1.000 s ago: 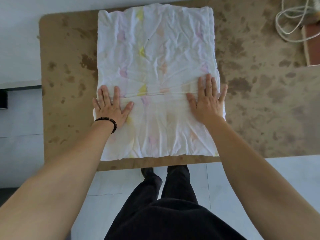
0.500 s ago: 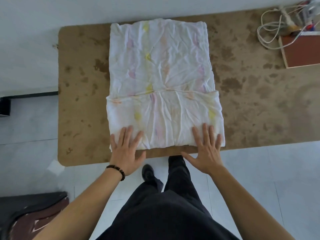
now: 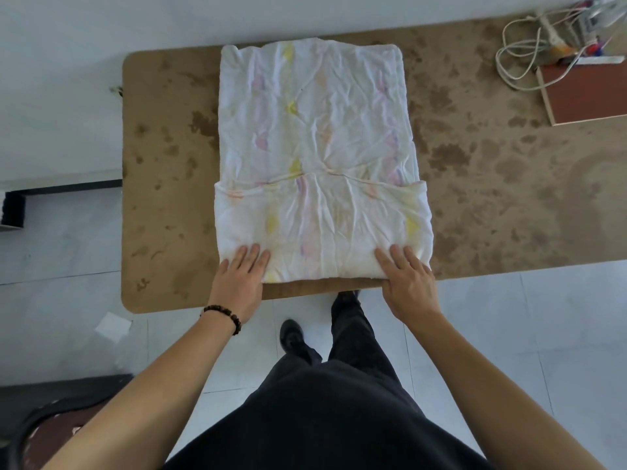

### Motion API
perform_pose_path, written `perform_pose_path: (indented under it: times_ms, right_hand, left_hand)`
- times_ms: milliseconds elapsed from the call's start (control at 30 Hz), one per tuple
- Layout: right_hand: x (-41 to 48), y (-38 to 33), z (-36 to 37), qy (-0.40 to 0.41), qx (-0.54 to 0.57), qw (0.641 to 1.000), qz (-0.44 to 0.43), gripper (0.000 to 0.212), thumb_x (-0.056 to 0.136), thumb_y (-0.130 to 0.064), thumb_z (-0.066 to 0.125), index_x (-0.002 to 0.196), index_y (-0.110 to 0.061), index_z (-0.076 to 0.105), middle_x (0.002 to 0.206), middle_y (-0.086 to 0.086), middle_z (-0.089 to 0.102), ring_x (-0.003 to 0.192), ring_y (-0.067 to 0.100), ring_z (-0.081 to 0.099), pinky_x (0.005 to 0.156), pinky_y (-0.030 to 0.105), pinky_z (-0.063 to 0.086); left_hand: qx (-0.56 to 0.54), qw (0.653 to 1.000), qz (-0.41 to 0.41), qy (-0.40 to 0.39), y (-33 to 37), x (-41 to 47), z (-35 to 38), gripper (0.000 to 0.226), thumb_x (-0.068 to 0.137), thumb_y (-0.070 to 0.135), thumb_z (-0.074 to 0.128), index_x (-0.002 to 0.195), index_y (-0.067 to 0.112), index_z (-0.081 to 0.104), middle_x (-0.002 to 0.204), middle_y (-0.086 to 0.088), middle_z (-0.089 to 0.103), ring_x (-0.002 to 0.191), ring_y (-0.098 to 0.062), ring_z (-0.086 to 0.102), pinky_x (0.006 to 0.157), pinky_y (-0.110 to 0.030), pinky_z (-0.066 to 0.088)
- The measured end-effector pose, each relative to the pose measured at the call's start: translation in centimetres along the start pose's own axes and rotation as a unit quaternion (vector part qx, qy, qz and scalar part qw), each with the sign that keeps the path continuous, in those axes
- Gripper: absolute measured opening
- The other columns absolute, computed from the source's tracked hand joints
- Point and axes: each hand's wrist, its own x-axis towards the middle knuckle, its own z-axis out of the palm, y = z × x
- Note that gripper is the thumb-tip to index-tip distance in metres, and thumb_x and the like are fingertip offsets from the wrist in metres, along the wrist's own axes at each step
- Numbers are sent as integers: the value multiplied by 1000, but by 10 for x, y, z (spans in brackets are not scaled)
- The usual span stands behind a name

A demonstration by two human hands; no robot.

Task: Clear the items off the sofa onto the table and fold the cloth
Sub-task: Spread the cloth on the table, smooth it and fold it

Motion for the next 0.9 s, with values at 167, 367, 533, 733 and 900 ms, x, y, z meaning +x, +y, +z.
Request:
perform_pose_path:
  times_ms: [167, 367, 533, 733, 900]
  right_hand:
    - [-21, -13, -1, -20, -14, 999, 26, 47, 87, -23, 55, 134, -17, 60, 141, 15, 54, 133, 39, 46, 110, 56, 33]
    - [61, -10, -31, 75, 36, 996, -7, 39, 94, -26, 46, 128, -15, 62, 139, 16, 53, 132, 34, 46, 113, 49, 29]
    - [141, 2, -37, -53, -21, 998, -32, 56, 104, -33, 39, 155, -14, 23, 163, 15, 11, 151, 33, 6, 121, 49, 9]
    - [142, 18, -34, -42, -108, 993, -33, 55, 100, -50, 42, 142, -15, 44, 129, 14, 54, 125, 32, 49, 120, 52, 10]
    - [133, 30, -34, 70, -126, 984, -102, 29, 100, -33, 55, 95, -9, 69, 84, 11, 63, 83, 32, 63, 112, 51, 35]
  left_hand:
    - [-21, 1000, 6, -3, 0, -24, 3, 55, 94, 20, 43, 148, 18, 36, 159, -6, 26, 147, -27, 21, 117, -51, 19]
    - [-135, 975, -25, 175, 0, 34, -47, 54, 84, 30, 32, 122, 3, 59, 133, -17, 55, 124, -35, 49, 104, -50, 38]
    - [-106, 984, -88, 117, 0, 104, -70, 46, 97, 24, 40, 141, 12, 41, 147, -10, 42, 140, -30, 31, 110, -48, 27]
    - [24, 990, -124, 65, 4, 111, -62, 26, 99, 24, 41, 118, 13, 55, 110, -11, 57, 105, -33, 52, 107, -52, 26]
    - [60, 981, -80, 164, -10, 95, -52, 17, 97, 19, 50, 102, 8, 63, 87, -10, 57, 80, -32, 54, 93, -48, 36]
